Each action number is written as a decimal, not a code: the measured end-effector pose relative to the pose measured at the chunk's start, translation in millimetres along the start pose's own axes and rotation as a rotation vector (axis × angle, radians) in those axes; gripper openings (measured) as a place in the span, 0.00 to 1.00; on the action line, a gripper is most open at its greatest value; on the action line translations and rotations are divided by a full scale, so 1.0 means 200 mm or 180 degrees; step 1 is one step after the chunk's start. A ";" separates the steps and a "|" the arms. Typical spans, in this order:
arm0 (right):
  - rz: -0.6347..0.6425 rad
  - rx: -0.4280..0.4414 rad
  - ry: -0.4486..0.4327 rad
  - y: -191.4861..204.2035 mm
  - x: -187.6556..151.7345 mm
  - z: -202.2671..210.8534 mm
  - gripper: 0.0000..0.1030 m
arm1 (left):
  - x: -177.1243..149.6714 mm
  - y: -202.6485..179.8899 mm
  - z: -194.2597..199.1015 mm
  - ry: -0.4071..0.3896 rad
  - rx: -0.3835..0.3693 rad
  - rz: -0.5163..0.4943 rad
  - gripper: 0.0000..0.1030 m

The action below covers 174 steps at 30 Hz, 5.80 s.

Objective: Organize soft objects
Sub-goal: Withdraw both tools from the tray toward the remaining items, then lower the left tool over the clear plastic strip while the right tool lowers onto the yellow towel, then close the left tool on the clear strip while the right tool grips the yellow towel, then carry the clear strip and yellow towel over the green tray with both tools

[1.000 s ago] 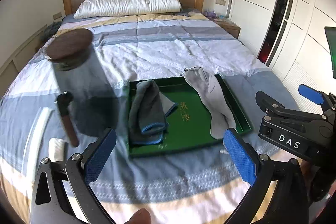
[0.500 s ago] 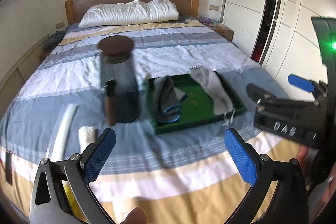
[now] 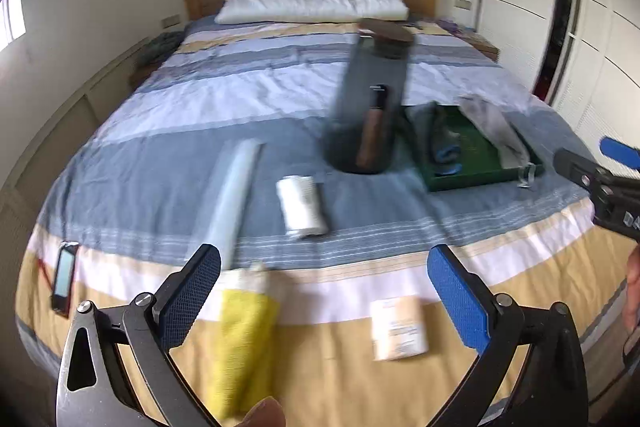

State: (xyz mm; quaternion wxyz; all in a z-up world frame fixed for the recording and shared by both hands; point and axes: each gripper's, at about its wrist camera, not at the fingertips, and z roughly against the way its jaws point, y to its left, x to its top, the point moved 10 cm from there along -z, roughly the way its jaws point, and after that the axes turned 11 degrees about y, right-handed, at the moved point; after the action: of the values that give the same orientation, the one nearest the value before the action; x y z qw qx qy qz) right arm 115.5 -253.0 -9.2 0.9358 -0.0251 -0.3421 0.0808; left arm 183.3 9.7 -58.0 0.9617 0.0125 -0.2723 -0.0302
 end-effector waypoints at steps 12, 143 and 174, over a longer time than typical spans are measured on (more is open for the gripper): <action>0.0431 0.0528 0.0254 0.72 -0.15 -0.06 1.00 | 0.05 0.50 0.00 0.0058 -0.0026 0.0191 0.99; 0.0706 0.0937 0.0705 1.58 -0.36 -0.61 0.15 | 0.26 0.87 -0.77 0.0696 0.0314 -0.0071 0.05; -0.0319 0.0233 -0.0237 -0.17 -0.29 0.17 0.15 | 0.33 -0.40 0.29 -0.0005 -0.0680 -0.0432 0.05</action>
State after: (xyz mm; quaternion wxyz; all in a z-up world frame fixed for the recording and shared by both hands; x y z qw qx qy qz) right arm 54.2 -296.1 -17.2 0.9256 0.0293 -0.3744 0.0472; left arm 205.3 -74.9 22.6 0.9530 -0.0716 -0.2669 -0.1240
